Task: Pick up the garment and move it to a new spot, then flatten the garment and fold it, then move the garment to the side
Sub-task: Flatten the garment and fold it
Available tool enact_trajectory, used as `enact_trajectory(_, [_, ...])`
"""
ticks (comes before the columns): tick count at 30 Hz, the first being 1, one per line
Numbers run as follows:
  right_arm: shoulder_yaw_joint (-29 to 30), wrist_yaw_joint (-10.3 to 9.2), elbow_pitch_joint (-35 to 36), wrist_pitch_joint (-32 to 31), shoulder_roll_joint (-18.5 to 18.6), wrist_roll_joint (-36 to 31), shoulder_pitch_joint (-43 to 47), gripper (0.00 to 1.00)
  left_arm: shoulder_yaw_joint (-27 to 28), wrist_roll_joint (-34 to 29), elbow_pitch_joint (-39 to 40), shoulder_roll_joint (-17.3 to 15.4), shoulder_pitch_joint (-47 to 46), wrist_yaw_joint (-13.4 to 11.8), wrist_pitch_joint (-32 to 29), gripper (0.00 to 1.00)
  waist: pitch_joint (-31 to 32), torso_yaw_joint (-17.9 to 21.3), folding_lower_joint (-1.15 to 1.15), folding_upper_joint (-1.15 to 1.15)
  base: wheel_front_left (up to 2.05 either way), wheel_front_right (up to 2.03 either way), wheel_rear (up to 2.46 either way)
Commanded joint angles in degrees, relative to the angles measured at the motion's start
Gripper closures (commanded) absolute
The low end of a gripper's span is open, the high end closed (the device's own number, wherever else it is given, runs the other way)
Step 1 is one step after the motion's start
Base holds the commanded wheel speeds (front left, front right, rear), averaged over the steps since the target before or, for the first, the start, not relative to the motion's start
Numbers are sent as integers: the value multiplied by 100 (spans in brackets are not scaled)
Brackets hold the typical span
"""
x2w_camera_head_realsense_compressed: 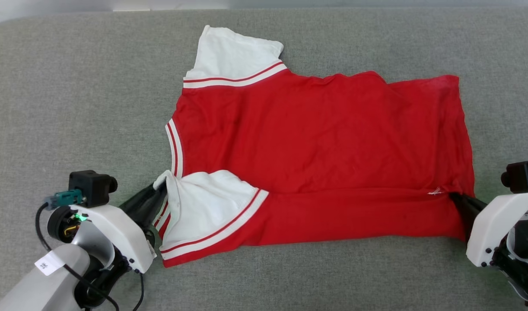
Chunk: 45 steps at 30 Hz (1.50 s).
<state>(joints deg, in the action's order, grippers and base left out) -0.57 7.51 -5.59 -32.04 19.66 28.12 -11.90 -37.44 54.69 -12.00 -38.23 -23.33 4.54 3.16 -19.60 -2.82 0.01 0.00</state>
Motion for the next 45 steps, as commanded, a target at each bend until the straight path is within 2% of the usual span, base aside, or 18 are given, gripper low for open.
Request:
enact_trajectory(1, [-45, -5, -44, 14, -3, -106, -82, 0, -25, -53, -67, 29, -81, 15, 24, 0, 37, -9, -1, 0, 0, 0, 0])
enact_trajectory(5, [-127, -4, 70, 7, 115, -413, -34, 0, -34, -88, -337, 184, -82, -10, 195, 0, 216, -22, -1, 0, 0, 0, 0])
enact_trajectory(12, [-13, -6, 453, -324, 27, -815, 213, 0, 192, 274, -469, 384, 256, -411, 296, 0, 586, -27, -1, 0, 0, 0, 0])
enact_trajectory(18, [380, -4, 951, -894, -253, -1212, 619, 0, 203, 183, 13, 216, 745, -1038, 313, 0, 831, -8, -1, 0, 0, 0, 0])
enact_trajectory(27, [851, -3, 1835, -1645, -870, -1535, 1275, 0, -60, 411, 1580, -306, 1714, -2074, -740, 0, 911, 47, -1, 0, 0, 0, 0])
enact_trajectory(31, [949, -4, 2056, -1710, -1017, -1586, 1377, 0, -86, 477, 1950, -377, 1856, -2375, -972, 0, 815, 97, -1, 0, 0, 0, 0])
enact_trajectory(36, [934, -4, 2169, -1681, -1098, -1619, 1395, 0, -3, 527, 1912, -315, 1832, -2520, -947, 0, 670, 190, -1, 0, 0, 0, 0])
enact_trajectory(45, [949, -3, 2193, -1620, -1105, -1607, 1402, 0, -112, 504, 1401, -207, 1708, -2381, -1018, 0, 414, 288, -1, 0, 0, 0, 0])
